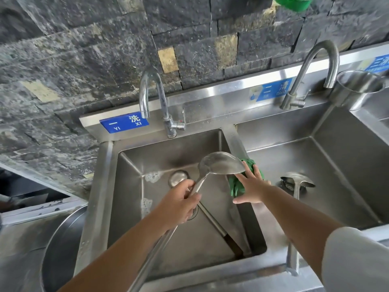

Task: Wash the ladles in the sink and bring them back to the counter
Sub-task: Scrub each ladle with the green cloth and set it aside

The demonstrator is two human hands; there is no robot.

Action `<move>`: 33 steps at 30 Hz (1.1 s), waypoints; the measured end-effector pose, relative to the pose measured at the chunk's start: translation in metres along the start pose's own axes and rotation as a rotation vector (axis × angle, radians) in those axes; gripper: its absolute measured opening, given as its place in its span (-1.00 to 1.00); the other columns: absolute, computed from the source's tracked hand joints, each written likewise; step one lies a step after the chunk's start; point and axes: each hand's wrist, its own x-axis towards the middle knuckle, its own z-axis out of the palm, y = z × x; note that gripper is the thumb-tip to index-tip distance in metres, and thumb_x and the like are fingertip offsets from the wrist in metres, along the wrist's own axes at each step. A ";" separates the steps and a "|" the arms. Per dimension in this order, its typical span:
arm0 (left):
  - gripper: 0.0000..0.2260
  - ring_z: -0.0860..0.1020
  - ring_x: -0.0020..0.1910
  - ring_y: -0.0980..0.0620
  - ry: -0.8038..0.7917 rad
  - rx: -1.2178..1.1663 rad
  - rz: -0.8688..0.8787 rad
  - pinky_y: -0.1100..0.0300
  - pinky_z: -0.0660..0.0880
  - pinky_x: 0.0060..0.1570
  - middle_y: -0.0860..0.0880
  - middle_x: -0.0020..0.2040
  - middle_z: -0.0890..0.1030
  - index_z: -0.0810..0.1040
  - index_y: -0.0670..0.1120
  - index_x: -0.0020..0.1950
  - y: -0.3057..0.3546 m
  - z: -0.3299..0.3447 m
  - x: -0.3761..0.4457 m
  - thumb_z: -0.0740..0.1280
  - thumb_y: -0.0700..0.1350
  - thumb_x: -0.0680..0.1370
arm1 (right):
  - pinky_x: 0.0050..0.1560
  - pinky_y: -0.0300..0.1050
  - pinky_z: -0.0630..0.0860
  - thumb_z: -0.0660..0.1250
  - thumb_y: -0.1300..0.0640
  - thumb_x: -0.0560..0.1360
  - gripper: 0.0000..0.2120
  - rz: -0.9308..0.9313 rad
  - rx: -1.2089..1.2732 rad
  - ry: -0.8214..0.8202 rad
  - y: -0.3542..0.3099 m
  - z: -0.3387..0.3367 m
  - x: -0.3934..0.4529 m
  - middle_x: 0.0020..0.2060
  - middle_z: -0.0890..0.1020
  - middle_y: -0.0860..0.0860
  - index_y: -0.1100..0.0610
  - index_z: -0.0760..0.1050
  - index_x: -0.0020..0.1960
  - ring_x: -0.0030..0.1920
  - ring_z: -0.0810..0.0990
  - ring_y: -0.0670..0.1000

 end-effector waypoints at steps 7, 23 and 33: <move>-0.89 0.31 -0.51 0.05 -0.020 0.054 0.043 0.13 0.22 -0.46 0.01 -0.35 0.47 0.40 -0.09 -0.08 0.024 0.034 0.018 0.18 -0.24 0.63 | 0.38 0.13 0.38 0.34 -0.14 0.44 -0.27 0.098 0.403 0.208 -0.018 0.013 -0.069 0.47 0.31 0.06 -0.02 0.18 0.53 0.43 0.35 0.08; -0.92 0.45 -0.38 -0.02 -0.164 -0.054 -0.045 0.24 0.32 -0.41 -0.14 -0.30 0.55 0.63 -0.26 -0.10 0.088 0.203 0.129 0.38 -0.26 0.47 | -0.21 -0.11 0.44 0.34 0.36 0.49 -0.90 0.200 1.746 0.415 0.031 -0.026 -0.166 -0.33 0.54 0.17 0.30 0.62 -0.17 -0.34 0.49 0.05; -0.94 0.66 -0.21 -0.04 -0.417 0.027 -0.338 0.08 0.58 -0.16 -0.10 -0.17 0.66 0.55 -0.12 -0.04 0.016 0.258 0.097 0.37 -0.24 0.52 | -0.30 -0.17 0.52 0.36 0.43 0.43 -0.88 0.501 1.731 0.391 0.143 -0.025 -0.109 -0.26 0.55 0.22 0.34 0.57 -0.04 -0.30 0.55 0.10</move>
